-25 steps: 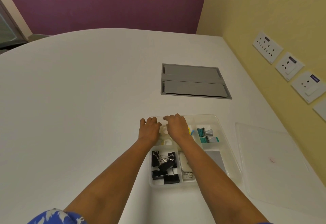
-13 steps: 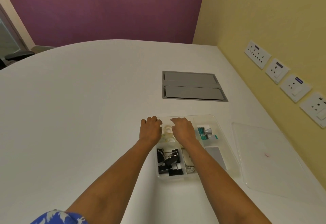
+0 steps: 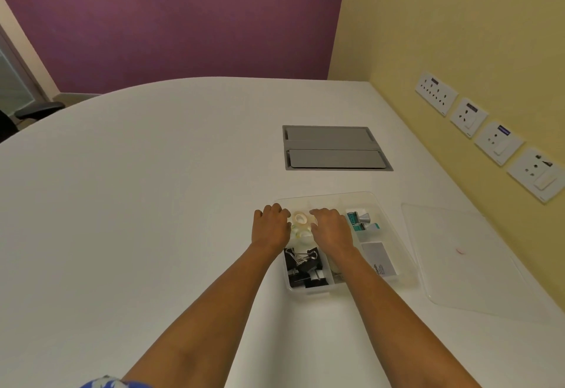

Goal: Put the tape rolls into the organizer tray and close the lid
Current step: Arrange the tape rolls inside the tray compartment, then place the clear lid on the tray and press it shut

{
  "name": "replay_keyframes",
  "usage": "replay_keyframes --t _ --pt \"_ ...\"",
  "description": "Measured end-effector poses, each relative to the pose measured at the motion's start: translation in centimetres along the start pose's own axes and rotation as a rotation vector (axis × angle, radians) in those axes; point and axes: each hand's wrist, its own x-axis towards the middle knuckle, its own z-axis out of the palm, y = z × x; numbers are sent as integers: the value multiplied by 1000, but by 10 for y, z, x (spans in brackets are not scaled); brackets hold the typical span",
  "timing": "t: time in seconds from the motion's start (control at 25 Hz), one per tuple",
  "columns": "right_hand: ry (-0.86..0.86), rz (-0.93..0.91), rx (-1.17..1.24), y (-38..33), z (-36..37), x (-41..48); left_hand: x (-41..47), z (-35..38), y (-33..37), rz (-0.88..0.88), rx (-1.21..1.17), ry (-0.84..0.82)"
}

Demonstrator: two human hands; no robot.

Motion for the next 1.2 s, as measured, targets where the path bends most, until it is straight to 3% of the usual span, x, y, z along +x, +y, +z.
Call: replay_keyframes --t 0.28,0.52,0.76,1.0,1.2 --pt "74 102 59 73 -17 0 25 12 58 17 -99 -17" --pt "74 169 37 202 -37 -2 63 41 170 -60 -247 -25" --pt "39 353 27 331 -52 -19 77 76 285 -120 -434 -105" --pt "-53 593 103 415 -50 -45 84 109 348 -313 -630 -404" --pt "-77 647 141 440 -41 -53 86 122 365 -520 -605 -425"
